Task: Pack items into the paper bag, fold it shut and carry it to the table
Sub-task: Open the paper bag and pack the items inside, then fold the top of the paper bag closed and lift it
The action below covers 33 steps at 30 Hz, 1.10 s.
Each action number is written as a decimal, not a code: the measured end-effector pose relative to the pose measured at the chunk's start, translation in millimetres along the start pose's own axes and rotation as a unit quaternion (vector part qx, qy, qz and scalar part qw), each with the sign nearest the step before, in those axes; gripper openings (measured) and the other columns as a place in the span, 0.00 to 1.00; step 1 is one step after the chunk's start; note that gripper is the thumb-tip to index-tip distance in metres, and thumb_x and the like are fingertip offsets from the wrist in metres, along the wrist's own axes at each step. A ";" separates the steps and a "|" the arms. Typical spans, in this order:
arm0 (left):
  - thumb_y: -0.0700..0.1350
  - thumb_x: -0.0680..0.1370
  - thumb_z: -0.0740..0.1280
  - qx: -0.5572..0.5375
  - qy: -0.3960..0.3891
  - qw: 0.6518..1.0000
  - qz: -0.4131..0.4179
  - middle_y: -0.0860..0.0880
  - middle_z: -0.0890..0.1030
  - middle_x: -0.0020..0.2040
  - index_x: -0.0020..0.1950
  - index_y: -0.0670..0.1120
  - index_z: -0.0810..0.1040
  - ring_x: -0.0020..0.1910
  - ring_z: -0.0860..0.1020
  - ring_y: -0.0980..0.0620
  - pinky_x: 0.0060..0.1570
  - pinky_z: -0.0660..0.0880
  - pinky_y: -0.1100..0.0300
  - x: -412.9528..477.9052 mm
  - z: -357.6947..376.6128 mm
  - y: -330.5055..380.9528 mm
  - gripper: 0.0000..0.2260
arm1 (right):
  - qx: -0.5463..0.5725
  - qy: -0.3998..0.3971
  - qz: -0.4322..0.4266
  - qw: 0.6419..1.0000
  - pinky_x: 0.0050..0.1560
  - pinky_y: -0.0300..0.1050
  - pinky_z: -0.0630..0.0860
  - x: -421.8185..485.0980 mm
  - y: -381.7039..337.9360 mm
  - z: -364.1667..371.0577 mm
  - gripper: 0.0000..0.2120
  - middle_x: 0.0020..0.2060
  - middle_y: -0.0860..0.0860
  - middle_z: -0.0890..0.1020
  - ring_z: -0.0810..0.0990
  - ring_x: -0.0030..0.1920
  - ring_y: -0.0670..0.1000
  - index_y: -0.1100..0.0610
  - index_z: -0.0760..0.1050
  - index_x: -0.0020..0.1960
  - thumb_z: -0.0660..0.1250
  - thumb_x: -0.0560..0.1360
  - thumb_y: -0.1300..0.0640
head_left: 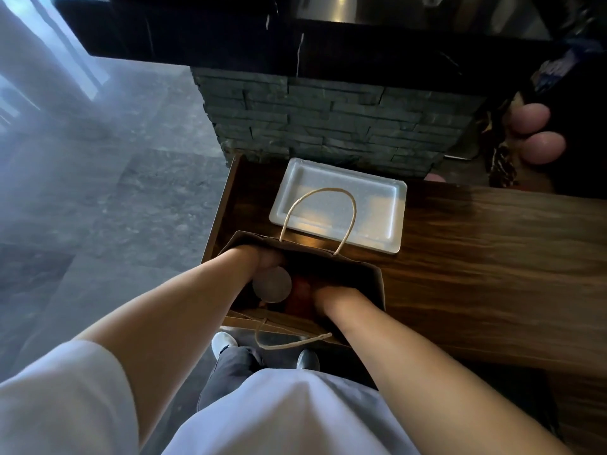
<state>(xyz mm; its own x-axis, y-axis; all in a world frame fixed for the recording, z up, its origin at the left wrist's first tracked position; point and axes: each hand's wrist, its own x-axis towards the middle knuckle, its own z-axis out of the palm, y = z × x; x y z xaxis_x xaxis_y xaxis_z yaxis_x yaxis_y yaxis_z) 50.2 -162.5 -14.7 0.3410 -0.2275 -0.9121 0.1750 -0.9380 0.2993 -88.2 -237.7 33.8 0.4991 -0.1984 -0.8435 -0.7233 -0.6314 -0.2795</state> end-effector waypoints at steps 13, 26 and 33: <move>0.53 0.69 0.73 -0.147 0.049 0.924 0.351 0.44 0.86 0.50 0.52 0.45 0.84 0.43 0.86 0.43 0.41 0.83 0.55 -143.9 -97.8 -43.9 0.16 | 0.435 0.127 -0.296 0.841 0.51 0.45 0.81 -104.8 113.5 -8.6 0.18 0.54 0.51 0.84 0.83 0.55 0.51 0.48 0.77 0.61 0.70 0.72 0.46; 0.29 0.66 0.74 -0.090 0.131 0.934 0.320 0.52 0.85 0.53 0.64 0.54 0.75 0.55 0.83 0.52 0.55 0.79 0.54 -44.3 -2.8 -93.3 0.31 | 0.460 0.235 -0.180 0.837 0.60 0.43 0.74 -9.4 117.4 57.6 0.36 0.62 0.37 0.77 0.74 0.63 0.39 0.40 0.69 0.68 0.78 0.65 0.59; 0.40 0.70 0.74 -0.038 0.247 0.930 0.269 0.52 0.86 0.44 0.40 0.53 0.84 0.43 0.85 0.53 0.46 0.81 0.56 -14.4 6.7 -94.7 0.08 | 0.508 0.296 -0.225 0.777 0.49 0.37 0.80 9.8 94.0 51.3 0.16 0.46 0.45 0.86 0.84 0.49 0.44 0.45 0.81 0.49 0.75 0.68 0.62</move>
<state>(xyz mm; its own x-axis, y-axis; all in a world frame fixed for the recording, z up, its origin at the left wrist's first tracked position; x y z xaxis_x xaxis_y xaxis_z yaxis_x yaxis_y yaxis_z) 22.5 -72.1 -31.7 0.7770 -0.4938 -0.3903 -0.0856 -0.6972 0.7118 -175.8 -260.5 -24.3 0.7252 -0.6289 -0.2803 -0.2647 0.1213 -0.9567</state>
